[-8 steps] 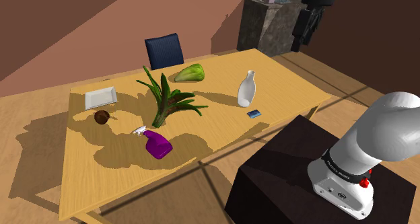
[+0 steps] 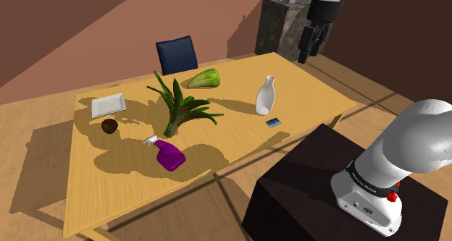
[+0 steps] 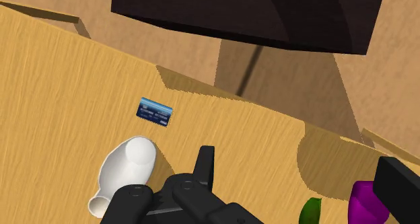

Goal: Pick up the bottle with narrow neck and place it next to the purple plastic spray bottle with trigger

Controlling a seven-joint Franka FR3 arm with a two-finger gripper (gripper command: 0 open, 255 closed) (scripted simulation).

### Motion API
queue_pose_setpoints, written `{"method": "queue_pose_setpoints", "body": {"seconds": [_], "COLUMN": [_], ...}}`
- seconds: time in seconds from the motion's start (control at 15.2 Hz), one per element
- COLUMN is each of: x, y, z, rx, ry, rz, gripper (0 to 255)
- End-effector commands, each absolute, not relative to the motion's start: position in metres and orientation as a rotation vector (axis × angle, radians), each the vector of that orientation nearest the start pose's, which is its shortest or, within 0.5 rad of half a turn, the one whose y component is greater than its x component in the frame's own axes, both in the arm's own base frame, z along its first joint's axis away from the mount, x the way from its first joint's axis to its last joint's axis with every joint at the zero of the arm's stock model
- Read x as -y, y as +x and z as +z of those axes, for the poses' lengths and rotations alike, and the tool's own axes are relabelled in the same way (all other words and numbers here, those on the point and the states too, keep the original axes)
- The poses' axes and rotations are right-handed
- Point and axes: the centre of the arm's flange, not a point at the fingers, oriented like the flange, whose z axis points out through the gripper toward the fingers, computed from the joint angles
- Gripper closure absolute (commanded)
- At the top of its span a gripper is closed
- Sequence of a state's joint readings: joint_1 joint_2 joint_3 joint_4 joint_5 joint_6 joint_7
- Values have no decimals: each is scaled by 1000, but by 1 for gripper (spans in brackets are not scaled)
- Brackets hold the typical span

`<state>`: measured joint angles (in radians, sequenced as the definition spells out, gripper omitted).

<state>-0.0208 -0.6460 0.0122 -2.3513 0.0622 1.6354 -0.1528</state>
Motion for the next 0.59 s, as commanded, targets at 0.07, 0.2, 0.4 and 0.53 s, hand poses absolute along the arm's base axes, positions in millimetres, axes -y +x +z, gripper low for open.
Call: {"method": "queue_pose_setpoints", "body": {"seconds": [0.07, 0.2, 0.4, 0.53], "x": [14, 25, 42, 54], "y": [371, 387, 411, 426], "z": [526, 509, 483, 466], "rx": [197, 189, 178, 170], "ry": [-3081, -3085, -3092, -3097], "rz": [94, 91, 87, 84], "gripper": [0, 0, 0, 0]}}
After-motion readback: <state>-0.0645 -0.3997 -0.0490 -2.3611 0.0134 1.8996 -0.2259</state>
